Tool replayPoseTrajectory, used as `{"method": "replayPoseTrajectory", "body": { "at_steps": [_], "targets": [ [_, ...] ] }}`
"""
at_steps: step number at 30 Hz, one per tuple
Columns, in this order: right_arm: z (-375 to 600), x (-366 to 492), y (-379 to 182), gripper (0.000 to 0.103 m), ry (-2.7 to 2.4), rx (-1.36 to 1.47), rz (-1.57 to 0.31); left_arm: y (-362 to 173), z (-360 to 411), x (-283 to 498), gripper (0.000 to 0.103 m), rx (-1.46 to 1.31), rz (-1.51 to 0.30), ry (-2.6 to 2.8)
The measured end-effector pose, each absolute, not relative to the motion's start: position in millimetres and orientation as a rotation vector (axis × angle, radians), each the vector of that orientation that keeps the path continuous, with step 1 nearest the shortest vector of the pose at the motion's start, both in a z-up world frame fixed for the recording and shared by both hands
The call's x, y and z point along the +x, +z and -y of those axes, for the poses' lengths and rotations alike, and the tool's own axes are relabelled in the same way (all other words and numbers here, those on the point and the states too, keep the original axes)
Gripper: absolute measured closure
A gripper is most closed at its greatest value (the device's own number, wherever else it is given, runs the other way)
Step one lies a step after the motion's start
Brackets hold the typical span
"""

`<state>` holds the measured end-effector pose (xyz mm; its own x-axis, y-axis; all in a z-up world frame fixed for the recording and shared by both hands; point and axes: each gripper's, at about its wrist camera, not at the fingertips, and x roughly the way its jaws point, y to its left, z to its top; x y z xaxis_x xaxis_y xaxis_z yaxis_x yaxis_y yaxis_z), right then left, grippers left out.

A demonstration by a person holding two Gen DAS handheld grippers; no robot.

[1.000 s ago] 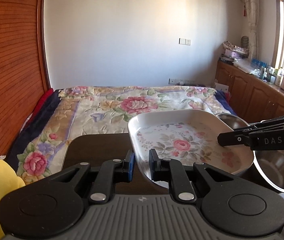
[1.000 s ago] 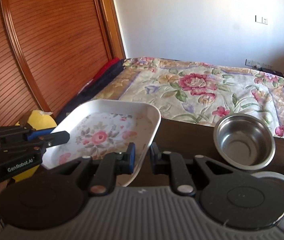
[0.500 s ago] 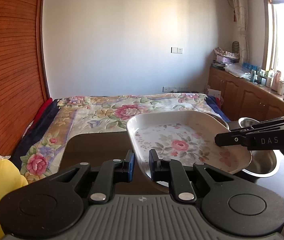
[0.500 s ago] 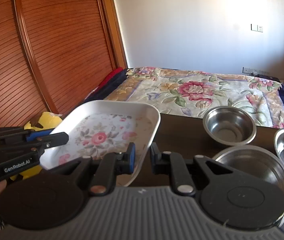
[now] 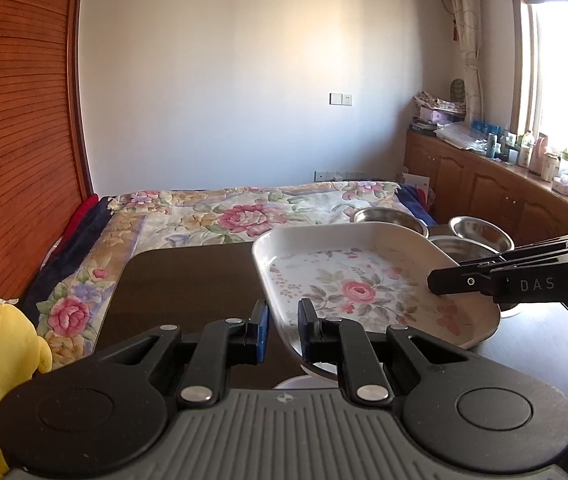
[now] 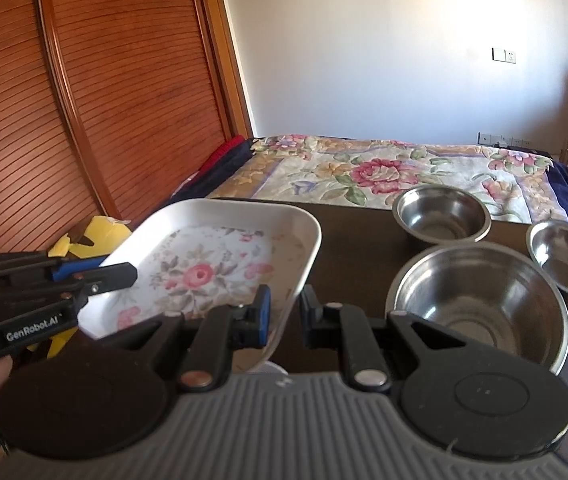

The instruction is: Organize plates and bowls

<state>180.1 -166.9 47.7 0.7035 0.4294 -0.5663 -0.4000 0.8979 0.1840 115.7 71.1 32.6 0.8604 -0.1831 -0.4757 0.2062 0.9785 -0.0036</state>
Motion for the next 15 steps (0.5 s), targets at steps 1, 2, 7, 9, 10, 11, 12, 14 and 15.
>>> {"method": "replayPoseTrajectory", "body": {
  "at_steps": [1,2,7,9,10,11,12,14,15],
  "targets": [
    [168,178,46,0.086,0.462,0.05,-0.642,31,-71,114,0.086,0.048,-0.495,-0.205],
    [168,176,45,0.086,0.461,0.051,-0.643,30,-70,112,0.086,0.048,-0.496,-0.205],
    [170,166,39,0.086,0.463,0.054,-0.644,24,-68,101,0.086,0.043,-0.502,-0.208],
    [170,162,36,0.086,0.465,0.056,-0.645,22,-68,98,0.086,0.038,-0.505,-0.209],
    [171,161,35,0.086,0.466,0.058,-0.647,20,-68,96,0.086,0.036,-0.506,-0.21],
    [171,159,33,0.086,0.465,0.058,-0.648,19,-68,95,0.086,0.035,-0.508,-0.211],
    [171,157,32,0.086,0.464,0.056,-0.648,18,-67,93,0.086,0.035,-0.51,-0.211],
    [171,154,29,0.086,0.466,0.056,-0.65,15,-67,90,0.086,0.034,-0.514,-0.212],
    [171,152,27,0.086,0.467,0.057,-0.652,14,-68,89,0.086,0.03,-0.518,-0.214]
  ]
}}
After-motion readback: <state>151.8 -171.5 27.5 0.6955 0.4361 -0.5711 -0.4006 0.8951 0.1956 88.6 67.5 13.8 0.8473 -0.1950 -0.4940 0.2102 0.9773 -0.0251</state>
